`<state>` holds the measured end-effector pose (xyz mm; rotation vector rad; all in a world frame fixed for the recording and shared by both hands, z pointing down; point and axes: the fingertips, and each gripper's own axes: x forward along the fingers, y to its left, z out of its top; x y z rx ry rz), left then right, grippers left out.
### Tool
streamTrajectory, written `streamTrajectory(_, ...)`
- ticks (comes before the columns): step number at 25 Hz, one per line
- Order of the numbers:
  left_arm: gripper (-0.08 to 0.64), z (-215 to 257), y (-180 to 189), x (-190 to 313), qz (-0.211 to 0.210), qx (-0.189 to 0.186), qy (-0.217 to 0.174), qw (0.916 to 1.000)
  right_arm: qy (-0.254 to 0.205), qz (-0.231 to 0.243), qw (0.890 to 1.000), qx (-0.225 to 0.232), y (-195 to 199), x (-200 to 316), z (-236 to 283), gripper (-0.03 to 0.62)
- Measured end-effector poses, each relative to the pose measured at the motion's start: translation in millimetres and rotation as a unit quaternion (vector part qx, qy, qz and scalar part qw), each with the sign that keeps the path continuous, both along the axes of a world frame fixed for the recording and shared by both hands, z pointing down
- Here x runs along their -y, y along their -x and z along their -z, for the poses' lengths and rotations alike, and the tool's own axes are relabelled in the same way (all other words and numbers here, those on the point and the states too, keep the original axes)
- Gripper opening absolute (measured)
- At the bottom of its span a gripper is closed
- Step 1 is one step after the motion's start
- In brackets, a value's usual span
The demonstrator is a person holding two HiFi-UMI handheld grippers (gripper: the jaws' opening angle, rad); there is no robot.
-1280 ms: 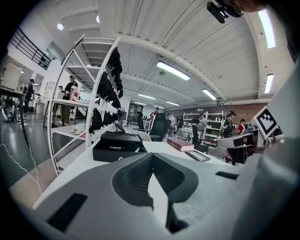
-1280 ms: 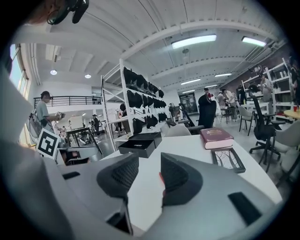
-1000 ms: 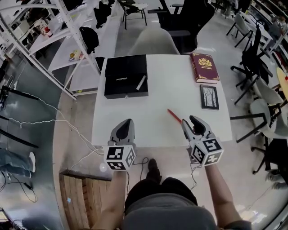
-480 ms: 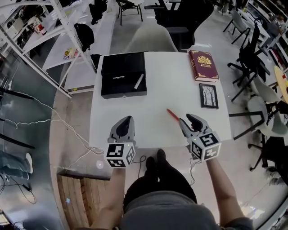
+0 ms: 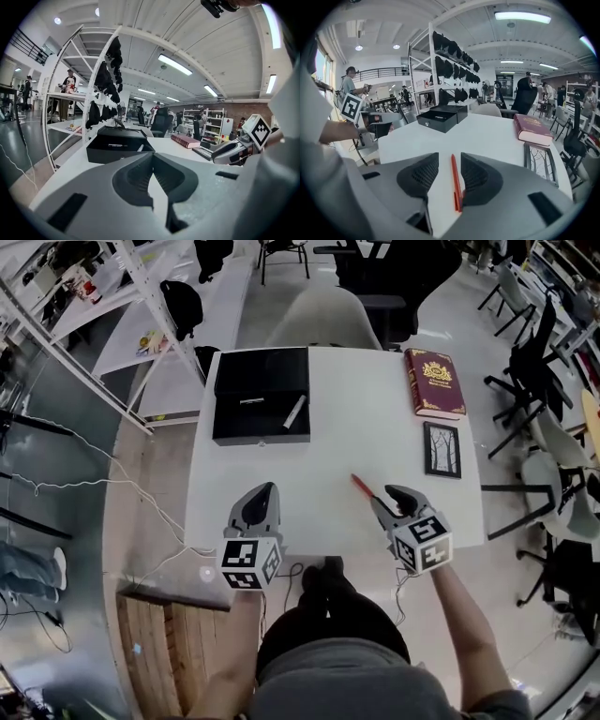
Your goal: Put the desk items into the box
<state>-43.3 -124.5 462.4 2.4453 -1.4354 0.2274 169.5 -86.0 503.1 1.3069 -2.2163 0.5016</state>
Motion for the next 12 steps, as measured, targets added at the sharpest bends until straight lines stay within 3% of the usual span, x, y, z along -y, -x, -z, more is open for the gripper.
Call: streamTrajectory(12, 0.006, -13.2, 2.1, 8.2, 0.024, 0.009, 0.019, 0.9995, 0.066, 0.047, 0.996, -0.029, 6.4, 8.0, -41.5, 0.141)
